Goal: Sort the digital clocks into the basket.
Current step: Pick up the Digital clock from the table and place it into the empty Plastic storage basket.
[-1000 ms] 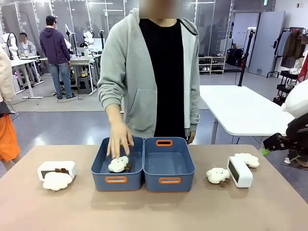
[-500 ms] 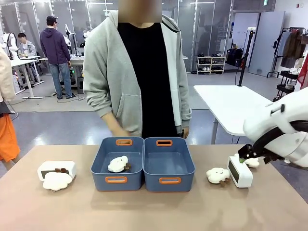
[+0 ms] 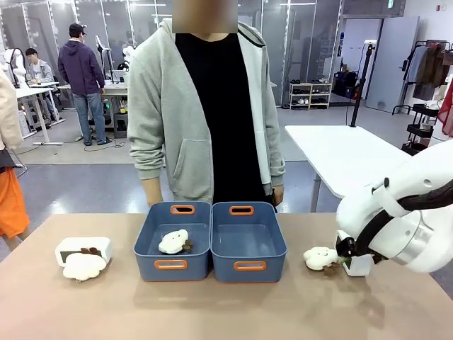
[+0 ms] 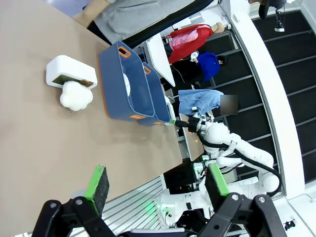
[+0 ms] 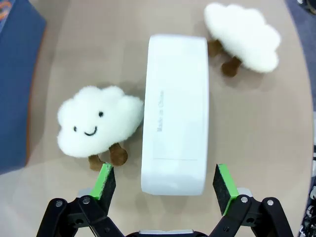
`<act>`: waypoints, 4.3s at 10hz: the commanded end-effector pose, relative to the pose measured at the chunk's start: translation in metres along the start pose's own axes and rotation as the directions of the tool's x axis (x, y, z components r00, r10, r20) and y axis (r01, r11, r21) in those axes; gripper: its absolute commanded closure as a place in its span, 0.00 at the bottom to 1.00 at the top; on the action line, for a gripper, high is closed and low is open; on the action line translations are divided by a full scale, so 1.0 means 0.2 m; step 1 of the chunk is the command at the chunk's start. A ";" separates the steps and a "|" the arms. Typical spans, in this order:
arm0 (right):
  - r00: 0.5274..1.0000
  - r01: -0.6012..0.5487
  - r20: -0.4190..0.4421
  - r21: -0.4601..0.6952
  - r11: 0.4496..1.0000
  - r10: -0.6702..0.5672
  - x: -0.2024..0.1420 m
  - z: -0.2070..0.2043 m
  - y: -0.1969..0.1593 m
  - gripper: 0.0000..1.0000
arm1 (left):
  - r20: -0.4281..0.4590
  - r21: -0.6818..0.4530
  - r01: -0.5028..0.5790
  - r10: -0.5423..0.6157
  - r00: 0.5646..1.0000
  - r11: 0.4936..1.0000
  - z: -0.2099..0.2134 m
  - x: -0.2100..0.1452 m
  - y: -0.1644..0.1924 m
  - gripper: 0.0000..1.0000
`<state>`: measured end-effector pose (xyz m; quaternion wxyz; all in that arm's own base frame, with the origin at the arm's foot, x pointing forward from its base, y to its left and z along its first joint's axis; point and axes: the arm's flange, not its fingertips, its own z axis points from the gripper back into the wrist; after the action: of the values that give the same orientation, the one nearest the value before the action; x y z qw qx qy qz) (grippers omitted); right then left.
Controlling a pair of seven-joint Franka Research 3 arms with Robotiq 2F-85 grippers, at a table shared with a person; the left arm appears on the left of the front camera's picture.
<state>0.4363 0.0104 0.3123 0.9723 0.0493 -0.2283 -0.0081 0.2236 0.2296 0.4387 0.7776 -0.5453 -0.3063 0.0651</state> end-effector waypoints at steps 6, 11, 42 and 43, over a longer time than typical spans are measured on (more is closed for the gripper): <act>0.999 -0.025 0.042 -0.015 1.000 0.026 -0.04 -0.06 -0.02 1.00 | 0.003 -0.018 0.004 -0.004 1.000 1.000 0.01 0.00 -0.01 0.00; 0.987 -0.124 0.103 0.040 0.991 0.120 -0.11 0.34 0.11 1.00 | 0.003 -0.018 0.004 -0.004 1.000 1.000 0.01 0.00 -0.01 0.00; 0.887 -0.459 0.111 0.313 0.832 0.448 0.05 0.32 0.98 0.00 | 0.003 -0.018 0.004 -0.004 1.000 1.000 0.01 0.00 -0.01 0.00; 0.887 -0.459 0.111 0.313 0.832 0.448 0.05 0.32 0.98 0.00 | 0.003 -0.018 0.004 -0.004 1.000 1.000 0.01 0.00 -0.01 0.00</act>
<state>0.4123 0.1974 0.3945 0.9196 0.1550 -0.2479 0.2626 0.2234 0.2295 0.4388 0.7779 -0.5450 -0.3059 0.0653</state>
